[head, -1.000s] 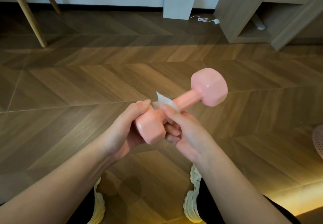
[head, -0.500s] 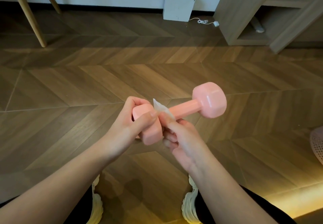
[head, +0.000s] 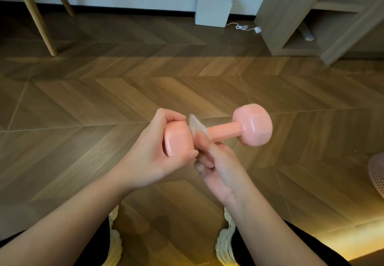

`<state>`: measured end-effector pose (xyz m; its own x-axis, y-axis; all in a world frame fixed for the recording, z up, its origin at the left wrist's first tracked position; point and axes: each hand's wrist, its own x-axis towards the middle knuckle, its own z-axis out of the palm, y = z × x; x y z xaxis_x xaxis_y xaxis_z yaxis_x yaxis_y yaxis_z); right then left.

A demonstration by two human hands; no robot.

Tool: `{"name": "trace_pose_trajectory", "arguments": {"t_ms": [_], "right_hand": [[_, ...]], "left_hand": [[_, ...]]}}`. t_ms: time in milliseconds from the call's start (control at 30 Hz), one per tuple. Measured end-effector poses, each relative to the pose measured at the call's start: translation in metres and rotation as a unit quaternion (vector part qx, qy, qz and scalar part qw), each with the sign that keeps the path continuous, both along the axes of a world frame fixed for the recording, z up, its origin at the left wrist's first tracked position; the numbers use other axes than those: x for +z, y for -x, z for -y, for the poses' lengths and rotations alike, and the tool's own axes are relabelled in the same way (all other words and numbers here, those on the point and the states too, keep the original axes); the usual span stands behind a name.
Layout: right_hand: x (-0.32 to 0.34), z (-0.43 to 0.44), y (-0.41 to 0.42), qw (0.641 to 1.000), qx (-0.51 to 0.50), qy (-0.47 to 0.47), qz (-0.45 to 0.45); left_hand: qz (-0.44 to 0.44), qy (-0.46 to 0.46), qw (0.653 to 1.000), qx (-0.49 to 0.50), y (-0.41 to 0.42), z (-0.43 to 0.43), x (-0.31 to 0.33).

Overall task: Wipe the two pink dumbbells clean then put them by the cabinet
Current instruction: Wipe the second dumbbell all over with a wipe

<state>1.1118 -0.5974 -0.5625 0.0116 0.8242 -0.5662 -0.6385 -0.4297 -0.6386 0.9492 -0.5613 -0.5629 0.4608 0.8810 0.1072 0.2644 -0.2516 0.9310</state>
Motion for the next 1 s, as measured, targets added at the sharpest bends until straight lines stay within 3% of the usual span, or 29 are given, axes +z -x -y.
{"name": "trace_pose_trajectory", "arguments": {"t_ms": [100, 200, 267, 367, 400, 467, 533, 600, 700, 800, 1000], "right_hand": [[0.008, -0.016, -0.024, 0.994, -0.093, -0.042, -0.029], [0.012, -0.022, -0.035, 0.987, -0.104, -0.107, -0.050], [0.011, -0.021, -0.034, 0.987, -0.090, -0.124, -0.052], [0.009, -0.017, -0.032, 0.990, -0.048, -0.126, -0.031], [0.009, -0.016, -0.029, 0.992, -0.018, -0.123, -0.009], [0.007, -0.012, -0.015, 0.990, 0.068, -0.110, 0.063], [0.003, -0.008, -0.004, 0.975, 0.135, -0.101, 0.147], [0.005, -0.009, -0.004, 0.974, 0.112, -0.094, 0.175], [0.013, -0.017, -0.026, 0.990, -0.004, -0.108, 0.086], [0.019, -0.018, -0.035, 0.990, -0.033, -0.133, 0.032], [0.013, -0.004, -0.005, 0.977, 0.111, -0.096, 0.155]], "left_hand": [[0.038, 0.048, 0.998, 0.021, 0.001, 0.000, 0.002], [0.095, 0.176, 0.979, 0.038, 0.000, -0.002, 0.005], [0.147, 0.326, 0.933, 0.030, -0.001, -0.005, 0.007], [0.229, 0.506, 0.831, -0.013, -0.001, -0.004, 0.012], [0.253, 0.537, 0.804, -0.025, -0.001, -0.004, 0.013], [0.278, 0.555, 0.783, -0.035, -0.002, -0.005, 0.014], [0.287, 0.550, 0.783, -0.027, -0.001, -0.007, 0.014], [0.283, 0.532, 0.798, -0.022, 0.002, -0.009, 0.014], [0.279, 0.517, 0.809, -0.014, 0.002, -0.008, 0.015], [0.284, 0.518, 0.806, 0.003, -0.001, -0.007, 0.013], [0.287, 0.481, 0.828, -0.029, -0.007, -0.008, 0.013]]}}
